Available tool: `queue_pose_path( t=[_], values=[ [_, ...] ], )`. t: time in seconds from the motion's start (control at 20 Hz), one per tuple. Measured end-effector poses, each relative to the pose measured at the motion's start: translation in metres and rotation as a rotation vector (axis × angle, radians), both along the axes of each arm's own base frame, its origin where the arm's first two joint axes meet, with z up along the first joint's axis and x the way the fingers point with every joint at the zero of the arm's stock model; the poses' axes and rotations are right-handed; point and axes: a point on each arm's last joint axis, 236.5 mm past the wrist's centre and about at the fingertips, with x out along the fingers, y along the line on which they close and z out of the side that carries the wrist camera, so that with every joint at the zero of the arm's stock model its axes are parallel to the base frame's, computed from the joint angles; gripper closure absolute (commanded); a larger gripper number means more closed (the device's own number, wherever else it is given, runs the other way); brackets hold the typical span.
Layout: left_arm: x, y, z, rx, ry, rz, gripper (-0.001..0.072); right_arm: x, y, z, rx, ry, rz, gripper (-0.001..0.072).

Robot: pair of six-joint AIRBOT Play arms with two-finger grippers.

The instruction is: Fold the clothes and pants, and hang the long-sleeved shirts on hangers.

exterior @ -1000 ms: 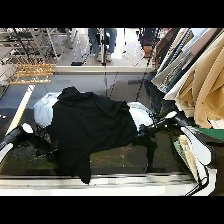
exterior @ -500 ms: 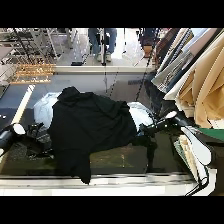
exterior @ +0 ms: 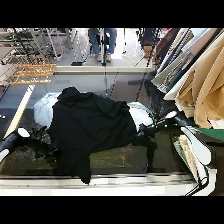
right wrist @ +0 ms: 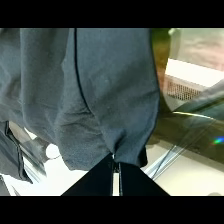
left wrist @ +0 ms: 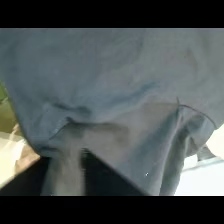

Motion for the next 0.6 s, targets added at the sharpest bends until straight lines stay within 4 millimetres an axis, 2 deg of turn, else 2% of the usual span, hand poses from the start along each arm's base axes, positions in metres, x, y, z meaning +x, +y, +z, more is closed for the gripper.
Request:
queue_pose_path(
  t=[0.15, 0.2, 0.3, 0.35, 0.45, 0.55, 0.6],
  values=[
    [0.006, -0.003, 0.003, -0.011, -0.042, -0.029, 0.0704, 0.000, -0.001, 0.009, -0.005, -0.028, 0.016, 0.0696],
    [0.015, 0.002, 0.009, 0.003, -0.092, -0.043, 0.0704, 0.000, -0.002, 0.017, -0.014, -0.057, 0.028, 0.0696],
    [0.036, -0.003, 0.050, -0.071, -0.203, -0.031, 0.0704, 0.002, -0.006, 0.046, -0.041, -0.147, 0.050, 0.0696],
    [0.051, -0.005, 0.080, -0.119, -0.287, -0.014, 0.0704, 0.003, -0.008, 0.065, -0.060, -0.205, 0.060, 0.0696],
    [0.080, -0.010, 0.160, -0.248, -0.497, 0.026, 0.0704, 0.005, -0.011, 0.122, -0.100, -0.366, 0.074, 0.0696],
    [0.103, -0.013, 0.276, -0.410, -0.797, 0.070, 0.0703, 0.000, -0.013, 0.198, -0.145, -0.578, 0.075, 0.0696],
    [0.104, -0.013, 0.338, -0.491, -0.952, 0.085, 0.0703, -0.007, -0.013, 0.245, -0.170, -0.708, 0.070, 0.0696]
  ],
)
